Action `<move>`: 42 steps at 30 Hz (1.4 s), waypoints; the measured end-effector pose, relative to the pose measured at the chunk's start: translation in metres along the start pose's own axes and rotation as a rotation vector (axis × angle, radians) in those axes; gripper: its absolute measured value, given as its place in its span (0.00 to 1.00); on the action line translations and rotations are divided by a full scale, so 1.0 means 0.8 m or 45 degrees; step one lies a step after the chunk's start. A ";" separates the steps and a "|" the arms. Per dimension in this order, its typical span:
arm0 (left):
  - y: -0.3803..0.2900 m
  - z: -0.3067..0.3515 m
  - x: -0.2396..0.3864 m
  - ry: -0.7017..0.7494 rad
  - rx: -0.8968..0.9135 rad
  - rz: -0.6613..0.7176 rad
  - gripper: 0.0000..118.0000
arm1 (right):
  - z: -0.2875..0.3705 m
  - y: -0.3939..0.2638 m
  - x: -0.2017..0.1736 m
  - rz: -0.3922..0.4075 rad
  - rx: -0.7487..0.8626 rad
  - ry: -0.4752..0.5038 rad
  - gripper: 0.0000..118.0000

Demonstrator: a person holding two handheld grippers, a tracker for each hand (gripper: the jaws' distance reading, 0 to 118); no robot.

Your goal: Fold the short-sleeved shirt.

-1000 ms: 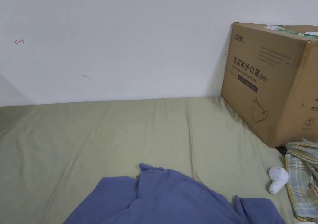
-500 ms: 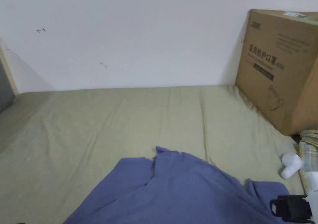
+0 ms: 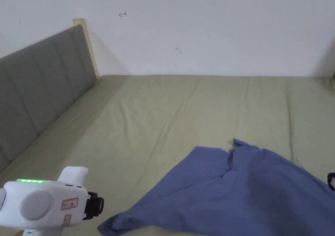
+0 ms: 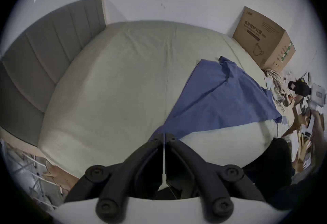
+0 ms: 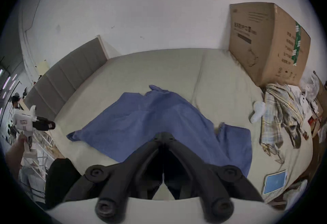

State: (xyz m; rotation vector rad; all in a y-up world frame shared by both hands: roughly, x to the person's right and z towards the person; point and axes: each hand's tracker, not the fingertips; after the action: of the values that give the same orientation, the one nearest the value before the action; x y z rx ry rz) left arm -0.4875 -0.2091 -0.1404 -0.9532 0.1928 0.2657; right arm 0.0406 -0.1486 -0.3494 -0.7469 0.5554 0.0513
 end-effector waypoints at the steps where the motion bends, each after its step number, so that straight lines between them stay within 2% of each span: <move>1: -0.002 -0.012 -0.008 -0.025 -0.012 0.035 0.02 | -0.002 -0.001 -0.005 0.012 -0.011 -0.003 0.01; 2: -0.006 -0.023 -0.016 -0.046 -0.016 0.063 0.09 | -0.005 -0.002 -0.003 0.023 -0.032 0.000 0.01; 3: -0.009 -0.033 -0.026 -0.039 -0.017 0.081 0.28 | -0.008 -0.004 -0.005 0.032 -0.048 -0.002 0.01; 4: -0.011 -0.046 -0.033 -0.023 -0.025 0.087 0.60 | -0.010 -0.007 -0.007 0.039 -0.061 -0.006 0.01; 5: -0.014 -0.059 -0.034 -0.006 -0.057 0.089 0.97 | -0.012 -0.010 -0.008 0.043 -0.073 -0.010 0.01; 6: -0.018 -0.071 -0.038 0.002 -0.087 0.086 0.99 | -0.016 -0.013 -0.001 0.045 -0.087 -0.015 0.01; 7: -0.014 -0.072 -0.043 -0.031 -0.047 0.076 0.94 | -0.017 -0.016 0.000 0.045 -0.101 -0.021 0.01; 10: -0.014 -0.100 -0.038 -0.001 -0.145 0.104 0.94 | -0.024 -0.022 0.008 0.036 -0.145 -0.026 0.01; 11: -0.012 -0.105 -0.039 -0.014 -0.164 0.099 0.88 | -0.026 -0.024 0.009 0.037 -0.157 -0.032 0.01; 12: -0.011 -0.109 -0.038 -0.055 -0.210 0.082 0.73 | -0.030 -0.025 0.011 0.041 -0.172 -0.038 0.01; 13: -0.022 -0.114 -0.037 -0.098 -0.218 0.055 0.43 | -0.033 -0.026 0.012 0.044 -0.184 -0.047 0.01; 14: -0.023 -0.114 -0.032 -0.118 -0.209 0.011 0.00 | -0.040 -0.025 0.017 0.044 -0.193 -0.054 0.01; 17: -0.029 -0.102 -0.018 -0.146 -0.172 -0.096 0.01 | -0.053 -0.021 0.024 0.025 -0.213 -0.057 0.01; 21: -0.019 -0.061 -0.013 -0.139 0.041 -0.056 0.01 | -0.081 0.002 0.036 -0.011 -0.215 -0.028 0.01; 28: -0.010 -0.027 0.000 -0.108 0.236 0.015 0.01 | -0.187 0.080 0.053 -0.023 -0.250 0.033 0.01; 29: -0.010 -0.025 0.010 -0.109 0.244 0.030 0.01 | -0.204 0.089 0.056 -0.027 -0.261 0.041 0.03; 30: -0.009 -0.025 0.012 -0.105 0.259 0.057 0.01 | -0.226 0.098 0.059 -0.032 -0.269 0.047 0.17; 31: -0.009 -0.026 0.013 -0.107 0.264 0.092 0.01 | -0.246 0.107 0.061 -0.031 -0.278 0.037 0.38; 32: -0.009 -0.027 0.014 -0.108 0.264 0.113 0.01 | -0.266 0.113 0.065 -0.029 -0.310 -0.009 0.75; 33: -0.007 -0.027 0.012 -0.109 0.264 0.131 0.01 | -0.286 0.119 0.070 -0.040 -0.371 -0.037 0.91; 36: -0.005 -0.030 0.012 -0.090 0.239 0.170 0.01 | -0.344 0.136 0.100 -0.082 -0.419 -0.034 0.92; 39: -0.006 -0.031 0.008 -0.088 0.227 0.181 0.01 | -0.390 0.144 0.110 -0.040 -0.503 -0.092 0.92; 42: -0.006 -0.035 0.006 -0.067 0.201 0.183 0.01 | -0.429 0.143 0.120 -0.028 -0.598 -0.079 0.92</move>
State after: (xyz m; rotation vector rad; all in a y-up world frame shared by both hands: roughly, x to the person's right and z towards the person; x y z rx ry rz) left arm -0.4828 -0.2339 -0.1538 -0.7758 0.2309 0.4021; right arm -0.0623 -0.3031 -0.6742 -1.2043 0.4800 0.1883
